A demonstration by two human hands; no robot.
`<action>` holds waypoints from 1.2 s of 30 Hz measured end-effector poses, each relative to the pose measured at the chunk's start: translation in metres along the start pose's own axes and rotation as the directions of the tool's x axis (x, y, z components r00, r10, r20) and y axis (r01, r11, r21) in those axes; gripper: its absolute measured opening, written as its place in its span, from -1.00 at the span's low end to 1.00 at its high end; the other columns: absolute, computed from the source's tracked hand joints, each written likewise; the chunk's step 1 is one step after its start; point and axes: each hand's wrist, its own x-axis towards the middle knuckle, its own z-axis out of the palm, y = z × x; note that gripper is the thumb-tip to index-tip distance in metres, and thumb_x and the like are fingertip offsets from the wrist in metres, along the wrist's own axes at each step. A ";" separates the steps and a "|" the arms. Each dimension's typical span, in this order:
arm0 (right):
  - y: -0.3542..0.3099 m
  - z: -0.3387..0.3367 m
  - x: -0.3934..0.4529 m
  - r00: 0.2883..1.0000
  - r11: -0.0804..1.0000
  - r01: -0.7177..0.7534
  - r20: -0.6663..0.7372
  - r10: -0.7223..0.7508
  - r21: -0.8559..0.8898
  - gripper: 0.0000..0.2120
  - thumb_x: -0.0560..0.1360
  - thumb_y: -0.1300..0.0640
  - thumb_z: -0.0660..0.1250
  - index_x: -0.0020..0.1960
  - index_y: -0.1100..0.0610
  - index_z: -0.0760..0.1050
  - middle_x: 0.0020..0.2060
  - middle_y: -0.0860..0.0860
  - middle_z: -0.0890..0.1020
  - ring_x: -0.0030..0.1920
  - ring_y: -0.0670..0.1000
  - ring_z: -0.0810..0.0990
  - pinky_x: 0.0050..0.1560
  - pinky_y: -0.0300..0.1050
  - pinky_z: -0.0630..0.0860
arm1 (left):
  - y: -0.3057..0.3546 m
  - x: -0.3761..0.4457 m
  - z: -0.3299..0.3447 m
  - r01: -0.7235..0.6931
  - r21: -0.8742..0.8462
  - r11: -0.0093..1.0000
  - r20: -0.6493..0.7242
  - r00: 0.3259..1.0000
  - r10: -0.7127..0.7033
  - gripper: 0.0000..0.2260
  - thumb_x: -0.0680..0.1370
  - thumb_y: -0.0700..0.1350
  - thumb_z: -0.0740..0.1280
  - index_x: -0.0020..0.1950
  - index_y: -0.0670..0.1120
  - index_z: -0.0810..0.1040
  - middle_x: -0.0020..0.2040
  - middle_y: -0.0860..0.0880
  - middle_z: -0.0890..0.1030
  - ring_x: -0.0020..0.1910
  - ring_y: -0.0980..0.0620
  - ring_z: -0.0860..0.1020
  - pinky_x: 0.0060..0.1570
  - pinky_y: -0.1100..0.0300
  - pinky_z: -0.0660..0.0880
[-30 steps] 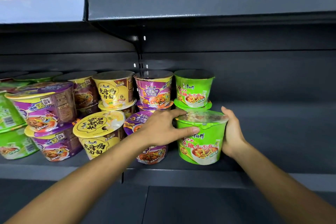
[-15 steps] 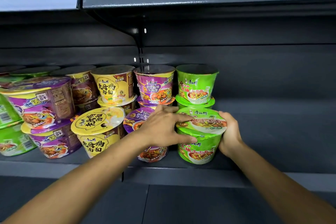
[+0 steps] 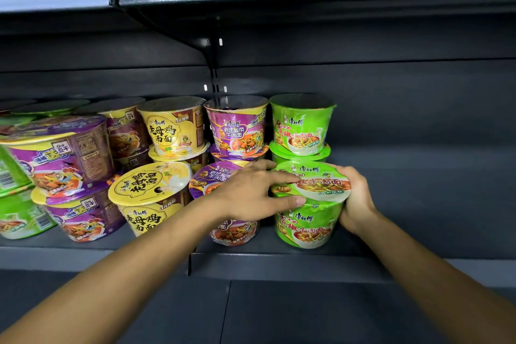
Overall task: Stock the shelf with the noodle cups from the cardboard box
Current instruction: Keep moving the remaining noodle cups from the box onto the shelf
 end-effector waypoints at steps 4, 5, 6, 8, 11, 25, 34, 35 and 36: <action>0.000 0.000 0.002 1.000 1.000 0.008 -0.016 -0.008 0.009 -0.62 0.56 0.09 0.01 -0.05 0.19 0.58 -0.23 0.13 0.70 -0.24 0.09 0.68 -0.14 -0.03 0.51 | -0.001 0.001 0.000 0.011 -0.012 1.000 0.015 1.000 -0.011 -0.51 0.49 0.27 0.25 0.41 0.23 0.36 0.48 -0.11 0.26 0.50 0.03 0.15 0.45 0.05 0.18; 0.000 -0.001 0.003 1.000 1.000 0.008 -0.022 -0.008 0.002 -0.62 0.56 0.09 0.01 -0.06 0.19 0.58 -0.22 0.13 0.70 -0.22 0.10 0.68 -0.13 -0.03 0.51 | 0.000 0.000 -0.001 0.011 -0.018 1.000 0.016 1.000 -0.011 -0.51 0.49 0.27 0.25 0.41 0.23 0.36 0.48 -0.12 0.26 0.50 0.03 0.15 0.45 0.06 0.18; 0.000 -0.001 0.003 1.000 1.000 0.009 -0.029 -0.009 -0.006 -0.63 0.56 0.09 0.02 -0.05 0.19 0.59 -0.21 0.14 0.70 -0.20 0.11 0.67 -0.12 -0.02 0.52 | 0.000 0.000 -0.001 0.011 -0.021 1.000 0.019 1.000 -0.010 -0.51 0.49 0.27 0.25 0.41 0.23 0.36 0.48 -0.12 0.26 0.50 0.03 0.15 0.45 0.07 0.17; -0.001 0.000 0.003 0.999 1.000 0.012 -0.049 -0.012 -0.020 -0.63 0.55 0.08 0.04 -0.02 0.20 0.59 -0.17 0.16 0.70 -0.15 0.14 0.66 -0.10 -0.01 0.52 | 0.001 -0.001 -0.001 0.007 -0.017 1.000 0.027 1.000 -0.007 -0.51 0.49 0.26 0.26 0.41 0.22 0.36 0.48 -0.11 0.25 0.50 0.03 0.14 0.45 0.10 0.17; 0.000 -0.001 0.005 0.997 1.000 0.004 -0.076 -0.007 -0.029 -0.63 0.55 0.08 0.04 0.01 0.20 0.59 -0.12 0.18 0.69 -0.11 0.16 0.66 -0.07 0.00 0.53 | 0.001 -0.002 -0.002 0.019 -0.032 0.999 0.034 0.999 -0.018 -0.50 0.48 0.26 0.29 0.40 0.23 0.37 0.46 -0.07 0.26 0.49 0.03 0.16 0.43 0.14 0.17; -0.008 -0.002 0.000 0.998 0.998 0.042 -0.043 -0.044 -0.043 -0.73 0.53 0.14 0.11 -0.03 0.18 0.57 -0.20 0.12 0.70 -0.18 0.11 0.66 -0.08 -0.02 0.54 | 0.001 -0.001 0.000 0.013 0.020 1.000 0.005 1.000 -0.013 -0.44 0.44 0.32 0.28 0.41 0.23 0.36 0.34 -0.01 0.33 0.39 0.03 0.27 0.41 0.12 0.22; -0.018 -0.007 0.003 0.963 0.976 0.137 -0.207 -0.172 -0.171 -0.76 0.53 0.10 0.26 0.03 0.24 0.59 0.06 0.18 0.64 0.09 0.16 0.61 0.23 0.05 0.48 | 0.003 0.000 -0.002 0.031 0.035 0.999 0.026 0.999 -0.032 -0.39 0.44 0.33 0.26 0.45 0.17 0.31 0.40 -0.01 0.30 0.42 0.02 0.26 0.43 0.12 0.21; -0.022 -0.005 0.002 0.953 0.961 0.177 -0.206 -0.222 -0.213 -0.80 0.57 0.16 0.21 -0.02 0.23 0.58 -0.02 0.15 0.65 0.04 0.11 0.62 0.17 -0.01 0.50 | 0.004 0.000 -0.003 0.032 0.039 0.999 0.035 0.999 -0.033 -0.39 0.45 0.33 0.26 0.46 0.16 0.30 0.41 -0.02 0.29 0.43 0.01 0.26 0.43 0.12 0.21; -0.026 -0.002 0.003 0.938 0.937 0.226 -0.200 -0.283 -0.265 -0.81 0.58 0.21 0.19 -0.07 0.19 0.58 -0.09 0.10 0.66 -0.02 0.03 0.62 0.10 -0.08 0.51 | 0.004 0.000 -0.004 0.032 0.046 0.998 0.043 0.999 -0.034 -0.38 0.45 0.33 0.26 0.46 0.15 0.30 0.42 -0.02 0.29 0.43 0.00 0.26 0.43 0.12 0.21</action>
